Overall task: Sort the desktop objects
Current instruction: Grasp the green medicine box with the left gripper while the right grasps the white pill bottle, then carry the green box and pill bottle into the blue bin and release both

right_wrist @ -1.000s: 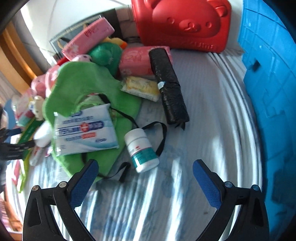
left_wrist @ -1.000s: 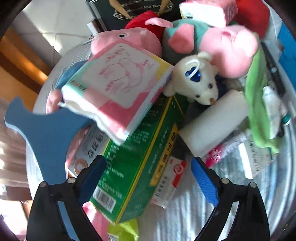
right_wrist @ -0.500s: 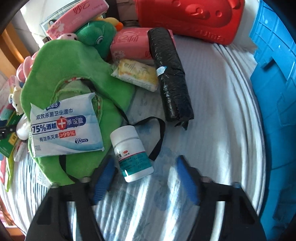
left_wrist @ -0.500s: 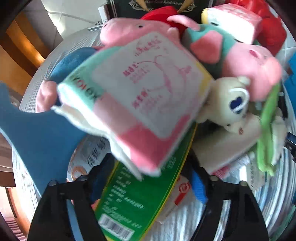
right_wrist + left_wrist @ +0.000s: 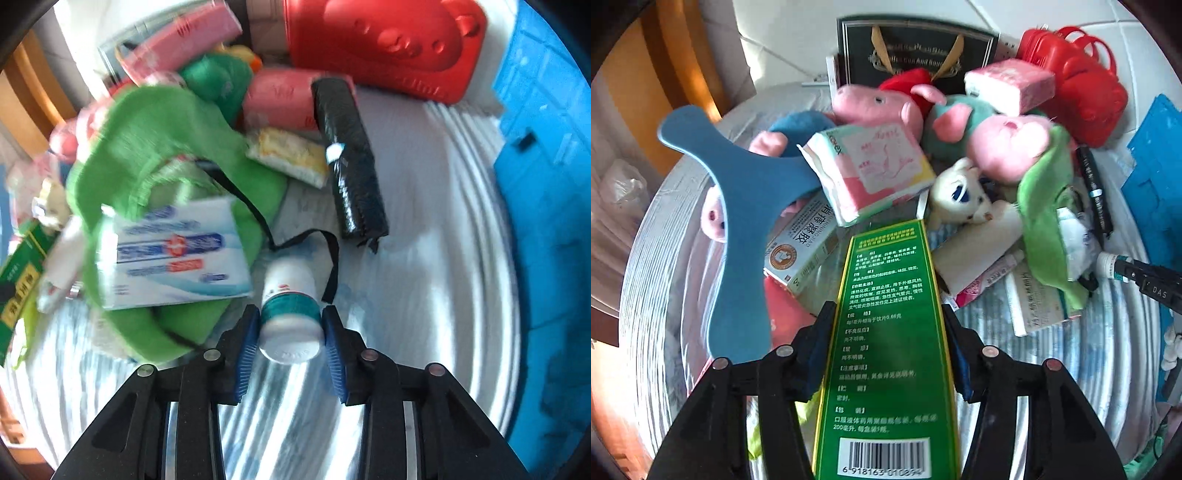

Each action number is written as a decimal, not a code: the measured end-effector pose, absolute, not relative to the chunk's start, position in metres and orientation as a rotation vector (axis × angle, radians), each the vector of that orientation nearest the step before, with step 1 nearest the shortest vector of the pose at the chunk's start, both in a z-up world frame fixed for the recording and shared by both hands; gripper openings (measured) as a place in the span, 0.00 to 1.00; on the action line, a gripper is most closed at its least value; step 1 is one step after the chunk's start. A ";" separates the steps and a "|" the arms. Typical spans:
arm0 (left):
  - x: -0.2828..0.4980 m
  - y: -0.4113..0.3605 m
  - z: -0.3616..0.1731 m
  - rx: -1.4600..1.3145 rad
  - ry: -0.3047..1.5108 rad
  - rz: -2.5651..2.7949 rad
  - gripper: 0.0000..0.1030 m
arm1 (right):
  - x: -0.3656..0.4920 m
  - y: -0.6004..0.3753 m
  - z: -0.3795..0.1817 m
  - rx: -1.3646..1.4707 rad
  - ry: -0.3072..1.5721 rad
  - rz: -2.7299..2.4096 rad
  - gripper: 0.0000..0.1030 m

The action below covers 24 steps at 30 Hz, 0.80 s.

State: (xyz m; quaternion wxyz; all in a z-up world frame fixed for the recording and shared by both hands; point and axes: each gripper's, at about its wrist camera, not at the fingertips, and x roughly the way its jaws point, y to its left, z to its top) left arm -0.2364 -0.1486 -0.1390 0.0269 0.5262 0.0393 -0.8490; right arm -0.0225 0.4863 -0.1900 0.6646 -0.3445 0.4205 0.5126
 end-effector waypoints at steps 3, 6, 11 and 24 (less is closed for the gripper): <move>-0.225 -0.164 -0.131 1.584 0.179 -2.661 0.51 | -0.034 0.468 -0.170 -0.752 0.920 1.181 0.33; -0.194 -0.157 -0.114 1.504 0.191 -2.696 0.51 | -0.045 0.448 -0.150 -0.724 0.886 1.208 0.33; -0.171 -0.141 -0.083 1.362 0.162 -2.768 0.51 | -0.050 0.423 -0.106 -0.665 0.781 1.254 0.33; -0.134 -0.046 0.011 1.078 0.067 -3.085 0.51 | -0.060 0.318 0.034 -0.470 0.450 1.322 0.33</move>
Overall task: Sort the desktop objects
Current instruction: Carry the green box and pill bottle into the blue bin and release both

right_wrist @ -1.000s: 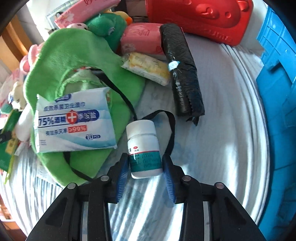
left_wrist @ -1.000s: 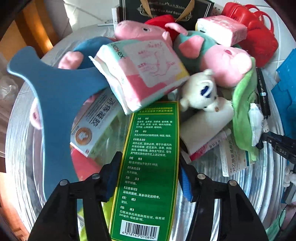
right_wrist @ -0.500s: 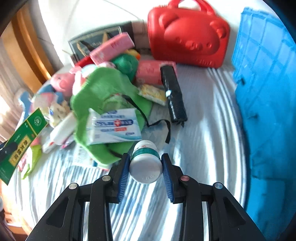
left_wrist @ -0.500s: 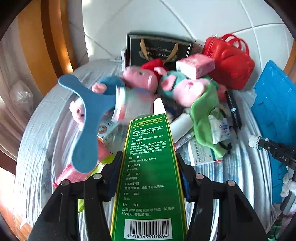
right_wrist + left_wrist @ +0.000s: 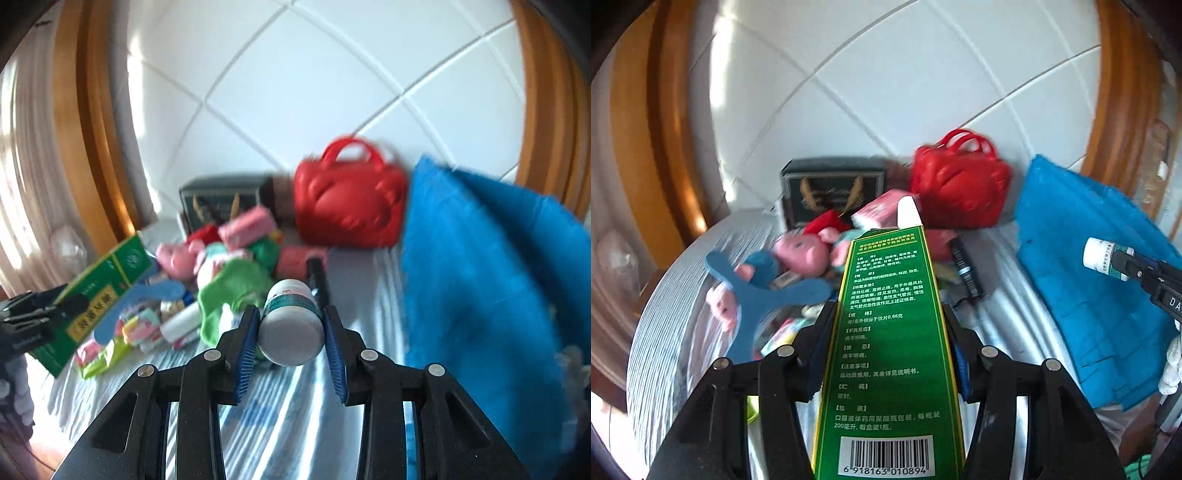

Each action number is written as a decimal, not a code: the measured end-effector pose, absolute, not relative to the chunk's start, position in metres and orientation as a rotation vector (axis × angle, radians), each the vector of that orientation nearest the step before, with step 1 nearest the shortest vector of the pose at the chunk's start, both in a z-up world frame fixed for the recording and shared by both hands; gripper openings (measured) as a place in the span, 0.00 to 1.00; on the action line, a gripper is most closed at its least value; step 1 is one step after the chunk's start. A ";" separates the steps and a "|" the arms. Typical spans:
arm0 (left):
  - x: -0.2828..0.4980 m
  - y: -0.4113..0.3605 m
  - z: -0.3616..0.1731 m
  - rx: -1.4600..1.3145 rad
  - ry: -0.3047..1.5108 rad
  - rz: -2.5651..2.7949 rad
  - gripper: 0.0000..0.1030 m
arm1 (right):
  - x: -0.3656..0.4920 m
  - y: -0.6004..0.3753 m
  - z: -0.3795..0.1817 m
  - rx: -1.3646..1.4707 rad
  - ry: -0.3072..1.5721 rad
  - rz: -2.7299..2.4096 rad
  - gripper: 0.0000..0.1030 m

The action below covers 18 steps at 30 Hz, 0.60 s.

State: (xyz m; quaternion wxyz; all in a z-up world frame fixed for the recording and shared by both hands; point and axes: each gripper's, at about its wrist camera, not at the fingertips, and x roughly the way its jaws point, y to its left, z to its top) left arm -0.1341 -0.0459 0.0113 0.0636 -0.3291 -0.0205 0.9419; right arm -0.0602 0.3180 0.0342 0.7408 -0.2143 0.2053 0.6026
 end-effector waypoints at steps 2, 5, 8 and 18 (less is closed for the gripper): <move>-0.132 -0.021 0.026 -0.923 -0.041 2.819 0.51 | -0.052 0.302 0.051 -0.444 0.422 1.316 0.33; -0.130 0.022 0.053 -0.816 -0.021 2.769 0.51 | -0.027 0.271 0.081 -0.410 0.363 1.287 0.33; -0.133 0.071 0.079 -0.745 -0.015 2.669 0.51 | 0.005 0.247 0.103 -0.408 0.318 1.219 0.33; -0.165 0.267 0.140 -0.762 0.036 2.451 0.51 | 0.168 0.231 0.134 -0.499 0.441 1.059 0.33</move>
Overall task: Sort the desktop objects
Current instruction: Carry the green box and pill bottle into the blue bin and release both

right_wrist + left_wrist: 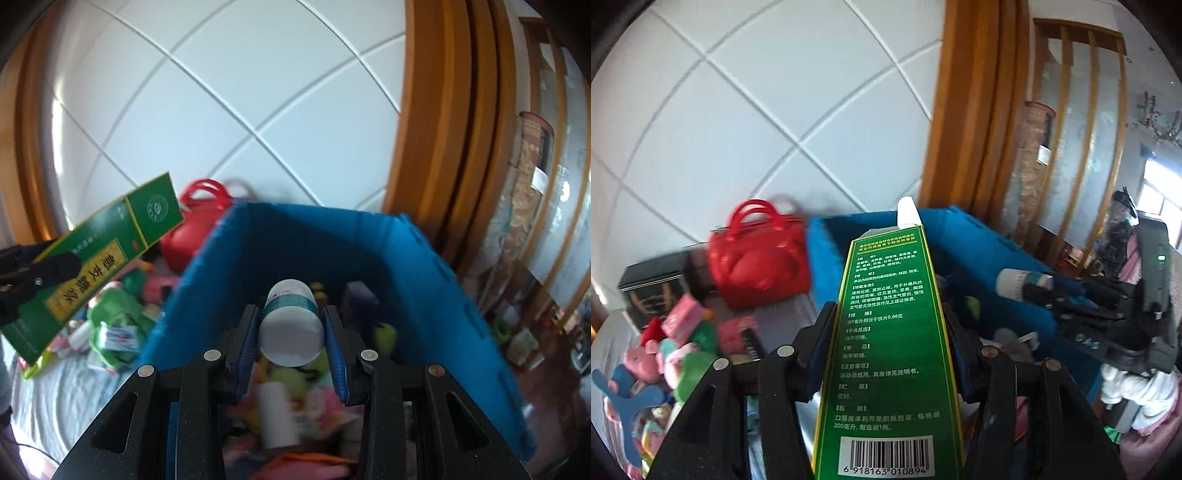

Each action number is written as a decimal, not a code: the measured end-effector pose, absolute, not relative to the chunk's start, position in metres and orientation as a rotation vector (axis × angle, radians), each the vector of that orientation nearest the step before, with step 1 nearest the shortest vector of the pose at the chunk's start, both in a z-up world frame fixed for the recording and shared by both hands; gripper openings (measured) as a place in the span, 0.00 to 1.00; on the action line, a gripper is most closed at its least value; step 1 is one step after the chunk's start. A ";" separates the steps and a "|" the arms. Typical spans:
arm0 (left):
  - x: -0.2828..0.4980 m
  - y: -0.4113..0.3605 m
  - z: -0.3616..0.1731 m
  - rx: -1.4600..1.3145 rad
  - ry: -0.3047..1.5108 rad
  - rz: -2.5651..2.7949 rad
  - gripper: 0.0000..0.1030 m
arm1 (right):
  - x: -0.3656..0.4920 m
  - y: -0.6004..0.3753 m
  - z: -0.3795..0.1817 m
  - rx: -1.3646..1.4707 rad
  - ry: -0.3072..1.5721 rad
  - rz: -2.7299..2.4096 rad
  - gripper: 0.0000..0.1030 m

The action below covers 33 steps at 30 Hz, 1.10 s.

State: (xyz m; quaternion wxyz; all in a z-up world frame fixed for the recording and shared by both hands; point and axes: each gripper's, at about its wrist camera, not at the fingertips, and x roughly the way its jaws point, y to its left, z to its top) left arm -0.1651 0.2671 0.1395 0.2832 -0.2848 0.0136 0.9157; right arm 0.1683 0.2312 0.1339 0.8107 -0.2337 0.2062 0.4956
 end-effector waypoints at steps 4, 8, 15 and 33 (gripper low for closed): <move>-0.192 0.344 0.145 -0.888 0.060 2.400 0.51 | 0.236 0.250 0.137 -0.481 0.558 1.060 0.33; -0.235 0.409 0.124 -1.072 0.100 2.415 0.51 | 0.297 0.265 0.127 -0.475 0.658 1.016 0.33; -0.290 0.470 0.046 -1.333 0.287 2.468 0.51 | 0.363 0.288 0.059 -0.467 0.910 0.978 0.33; -0.295 0.466 0.011 -1.423 0.348 2.433 0.55 | 0.372 0.295 0.032 -0.575 0.949 0.916 0.33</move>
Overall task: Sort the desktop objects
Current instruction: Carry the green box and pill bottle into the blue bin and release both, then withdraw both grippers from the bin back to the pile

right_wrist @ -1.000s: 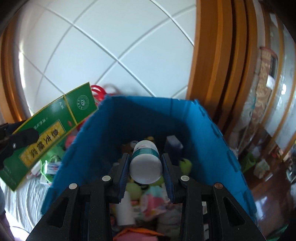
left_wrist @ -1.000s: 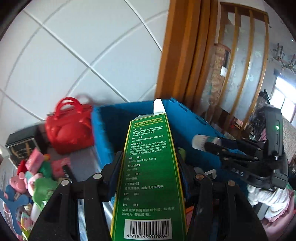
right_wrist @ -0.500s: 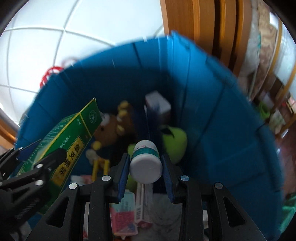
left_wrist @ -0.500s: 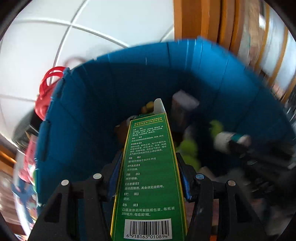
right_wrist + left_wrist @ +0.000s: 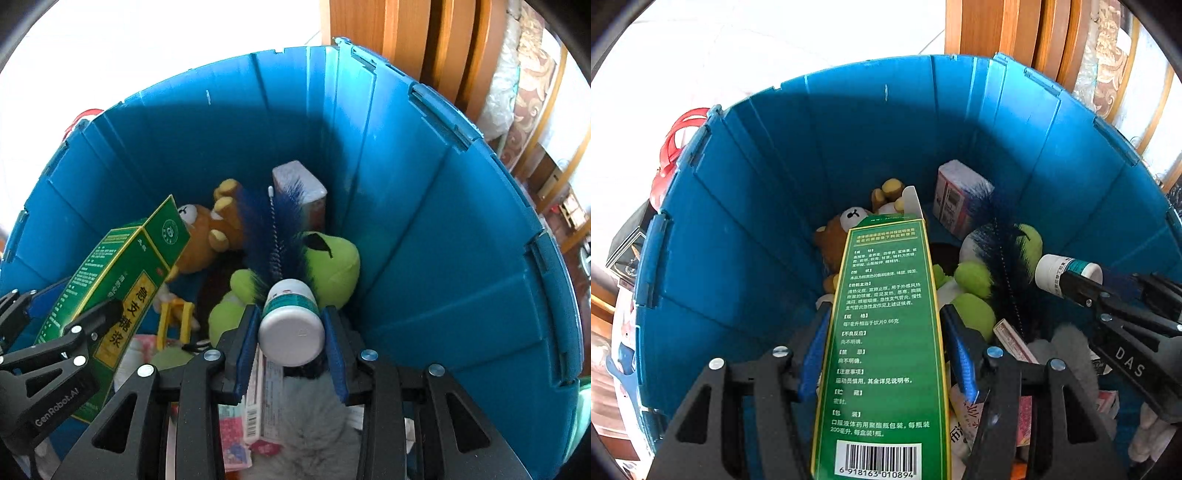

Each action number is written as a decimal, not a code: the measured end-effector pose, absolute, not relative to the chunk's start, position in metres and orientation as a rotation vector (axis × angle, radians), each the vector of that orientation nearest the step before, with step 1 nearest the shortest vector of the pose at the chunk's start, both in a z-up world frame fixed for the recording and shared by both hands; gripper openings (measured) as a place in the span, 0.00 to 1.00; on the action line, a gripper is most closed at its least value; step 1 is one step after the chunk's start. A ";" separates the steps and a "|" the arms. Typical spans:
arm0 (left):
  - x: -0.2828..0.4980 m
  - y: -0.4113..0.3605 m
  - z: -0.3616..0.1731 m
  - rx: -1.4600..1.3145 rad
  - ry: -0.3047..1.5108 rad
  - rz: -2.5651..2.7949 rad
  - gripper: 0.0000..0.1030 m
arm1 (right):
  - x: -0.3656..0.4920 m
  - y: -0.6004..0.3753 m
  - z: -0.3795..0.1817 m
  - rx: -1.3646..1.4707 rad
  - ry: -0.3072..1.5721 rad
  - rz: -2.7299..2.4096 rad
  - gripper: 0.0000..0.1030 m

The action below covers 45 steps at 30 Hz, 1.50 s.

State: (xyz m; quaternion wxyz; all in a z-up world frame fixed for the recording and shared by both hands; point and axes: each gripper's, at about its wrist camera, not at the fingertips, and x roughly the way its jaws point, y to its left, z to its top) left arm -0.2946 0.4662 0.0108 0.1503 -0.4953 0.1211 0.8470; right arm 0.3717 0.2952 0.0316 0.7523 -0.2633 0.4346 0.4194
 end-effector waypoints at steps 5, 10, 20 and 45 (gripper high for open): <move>-0.294 0.468 0.016 -1.377 0.370 2.461 0.55 | 0.374 0.296 0.030 -0.581 0.955 0.911 0.34; -0.292 0.456 0.039 -1.243 0.240 2.539 0.55 | 0.373 0.296 0.029 -0.583 0.948 0.913 0.59; -0.300 0.463 0.022 -1.345 0.309 2.498 0.66 | 0.371 0.296 0.031 -0.598 0.949 0.921 0.90; -0.195 0.326 0.156 -0.818 -0.102 2.686 0.66 | 0.250 0.241 0.144 -0.392 0.605 1.248 1.00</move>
